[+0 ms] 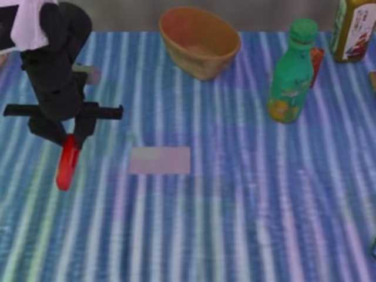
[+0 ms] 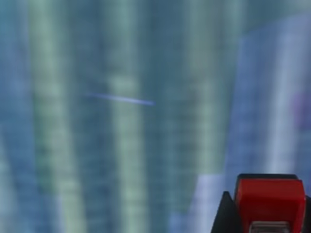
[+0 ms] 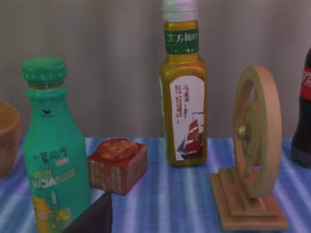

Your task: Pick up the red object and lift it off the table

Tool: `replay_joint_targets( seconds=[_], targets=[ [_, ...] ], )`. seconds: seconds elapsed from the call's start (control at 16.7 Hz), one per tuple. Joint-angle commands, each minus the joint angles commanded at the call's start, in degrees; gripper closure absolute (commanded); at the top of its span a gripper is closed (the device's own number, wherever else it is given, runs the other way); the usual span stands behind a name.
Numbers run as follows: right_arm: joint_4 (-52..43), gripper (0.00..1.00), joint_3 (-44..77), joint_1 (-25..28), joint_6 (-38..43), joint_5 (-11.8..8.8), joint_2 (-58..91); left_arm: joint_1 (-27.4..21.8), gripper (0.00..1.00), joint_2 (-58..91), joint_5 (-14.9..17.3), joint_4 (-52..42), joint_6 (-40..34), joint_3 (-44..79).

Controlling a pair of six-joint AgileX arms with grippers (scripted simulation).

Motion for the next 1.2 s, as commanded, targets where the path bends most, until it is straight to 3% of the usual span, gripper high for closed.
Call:
replay_joint_targets(
  seconds=[0.42,0.6,0.84,1.2],
  targets=[
    [0.0,0.0,0.0,0.0,0.0,0.0,0.0,-0.21,1.0,-1.44,-0.02,-2.39,0.21,1.69],
    [0.0,0.0,0.0,0.0,0.0,0.0,0.0,-1.8,1.0,1.09,-0.06,-4.49,3.97,5.48],
    [0.0,0.0,0.0,0.0,0.0,0.0,0.0,-6.31,1.0,8.48,-0.17,-10.78,16.71,18.4],
    [0.0,0.0,0.0,0.0,0.0,0.0,0.0,-15.25,1.0,21.75,-0.26,-22.76,45.42,43.02]
  ],
)
